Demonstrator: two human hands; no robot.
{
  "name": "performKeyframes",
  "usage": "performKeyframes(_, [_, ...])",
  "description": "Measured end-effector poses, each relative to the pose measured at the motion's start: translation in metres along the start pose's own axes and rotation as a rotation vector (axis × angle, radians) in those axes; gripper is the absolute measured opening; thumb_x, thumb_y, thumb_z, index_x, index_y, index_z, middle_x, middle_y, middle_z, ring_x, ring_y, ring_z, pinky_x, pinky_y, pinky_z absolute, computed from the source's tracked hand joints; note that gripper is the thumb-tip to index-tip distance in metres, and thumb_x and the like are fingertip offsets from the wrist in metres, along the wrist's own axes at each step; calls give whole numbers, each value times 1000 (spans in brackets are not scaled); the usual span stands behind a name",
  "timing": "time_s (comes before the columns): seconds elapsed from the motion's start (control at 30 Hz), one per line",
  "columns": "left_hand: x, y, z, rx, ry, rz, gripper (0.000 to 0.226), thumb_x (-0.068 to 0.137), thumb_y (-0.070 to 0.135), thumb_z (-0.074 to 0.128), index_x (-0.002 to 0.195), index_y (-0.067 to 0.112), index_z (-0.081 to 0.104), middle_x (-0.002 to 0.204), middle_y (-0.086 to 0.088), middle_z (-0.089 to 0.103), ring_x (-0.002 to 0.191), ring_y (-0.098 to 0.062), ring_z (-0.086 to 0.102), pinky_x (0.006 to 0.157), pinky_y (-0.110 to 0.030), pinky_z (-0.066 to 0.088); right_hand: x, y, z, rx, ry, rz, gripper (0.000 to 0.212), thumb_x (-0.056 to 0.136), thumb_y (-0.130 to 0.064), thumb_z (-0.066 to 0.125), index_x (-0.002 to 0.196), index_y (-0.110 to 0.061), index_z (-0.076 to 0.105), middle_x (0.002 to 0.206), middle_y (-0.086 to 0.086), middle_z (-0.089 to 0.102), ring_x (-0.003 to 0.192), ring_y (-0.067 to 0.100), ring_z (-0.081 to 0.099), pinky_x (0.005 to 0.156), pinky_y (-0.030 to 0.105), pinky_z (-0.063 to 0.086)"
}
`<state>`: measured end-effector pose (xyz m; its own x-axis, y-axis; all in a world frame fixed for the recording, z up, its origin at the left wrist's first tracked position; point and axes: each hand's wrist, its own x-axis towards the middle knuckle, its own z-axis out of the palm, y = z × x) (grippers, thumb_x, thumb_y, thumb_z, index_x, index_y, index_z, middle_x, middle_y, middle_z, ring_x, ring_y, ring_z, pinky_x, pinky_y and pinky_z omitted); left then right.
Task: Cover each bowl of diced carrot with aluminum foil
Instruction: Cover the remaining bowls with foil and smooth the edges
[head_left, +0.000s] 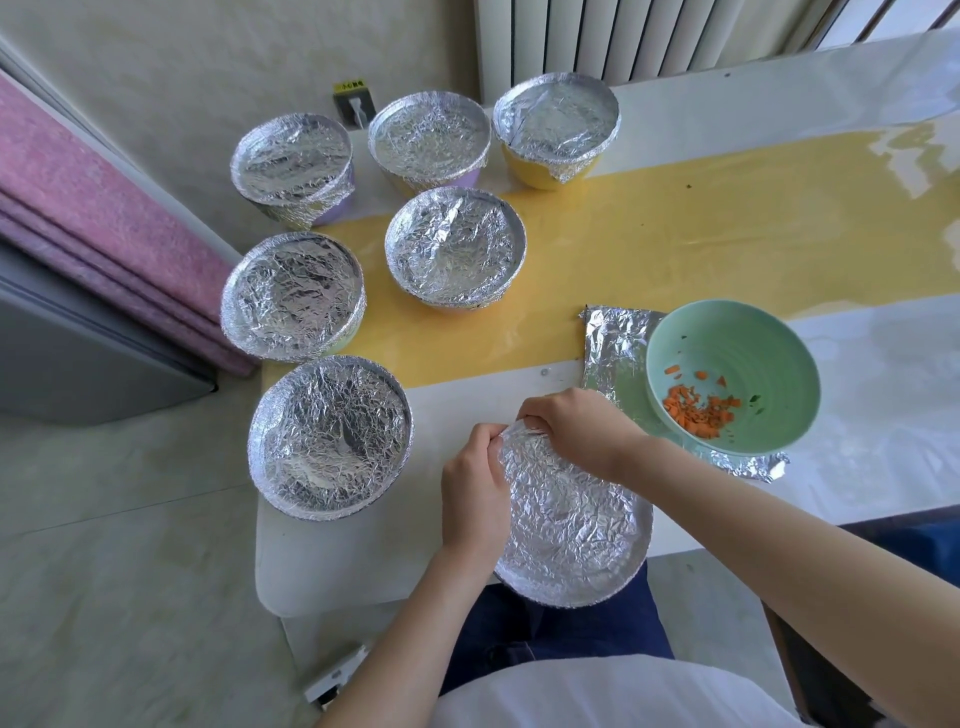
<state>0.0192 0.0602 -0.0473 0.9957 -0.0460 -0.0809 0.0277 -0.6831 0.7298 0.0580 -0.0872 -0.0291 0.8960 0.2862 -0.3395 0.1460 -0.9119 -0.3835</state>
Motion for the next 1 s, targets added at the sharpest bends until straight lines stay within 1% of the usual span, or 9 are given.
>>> performKeyframes(0.07, [1,-1,-1,14,5,4,20,96,5,45,107,8,62,86,-7,69,77,-22,63,58,-17,31,1,-4,-3,-77,-22,6,29,83,2,43,100,-18,55,89,8,65,70,28,52,58,33,39])
performKeyframes(0.13, [1,-2,-2,19,15,20,20,95,5,46,106,9,62,84,-5,69,74,-22,63,58,-19,32,1,-9,-6,-105,-43,-9,33,83,2,42,106,-19,54,99,5,64,76,27,53,59,30,33])
performKeyframes(0.23, [1,-4,-2,27,18,35,20,95,5,46,108,8,62,85,-6,69,75,-22,63,59,-17,33,1,-11,-6,-70,-77,-47,47,83,4,40,123,-18,51,112,3,62,93,27,59,62,30,35])
performKeyframes(0.3, [1,-4,-2,31,19,52,20,95,4,47,108,8,62,85,-6,69,76,-23,63,60,-17,34,0,-10,-4,-62,-61,-46,50,81,5,41,125,-19,51,110,4,63,92,27,60,62,30,38])
performKeyframes(0.5, [18,5,-15,84,75,249,26,89,-5,50,110,4,61,96,-9,70,84,-27,67,67,-33,52,1,-7,-3,142,194,-67,45,82,7,44,118,-17,57,108,3,64,91,27,61,69,38,50])
performKeyframes(0.63, [28,7,-21,112,92,343,32,86,-8,52,114,4,60,102,-10,69,91,-26,66,76,-30,50,2,-3,-2,262,410,-57,24,97,-16,47,117,-10,60,108,7,66,93,30,62,71,44,52])
performKeyframes(0.73, [29,6,-18,111,94,347,35,85,-12,51,115,5,59,105,-10,60,96,-27,60,81,-38,51,1,-3,-3,300,406,-61,25,98,-20,45,111,-9,63,101,8,68,88,31,63,69,42,51])
performKeyframes(0.83, [29,5,-16,113,126,341,33,85,-12,52,112,4,62,101,-10,51,93,-29,55,77,-40,53,1,-3,-7,340,379,-120,27,97,-20,42,110,-11,64,97,7,68,85,29,63,69,39,50])
performKeyframes(1.0, [30,4,-14,113,145,379,26,87,-7,51,109,2,62,97,-11,51,90,-28,55,76,-42,53,1,1,-7,353,371,-162,24,95,-5,46,110,-11,65,95,6,68,85,27,62,70,38,49])
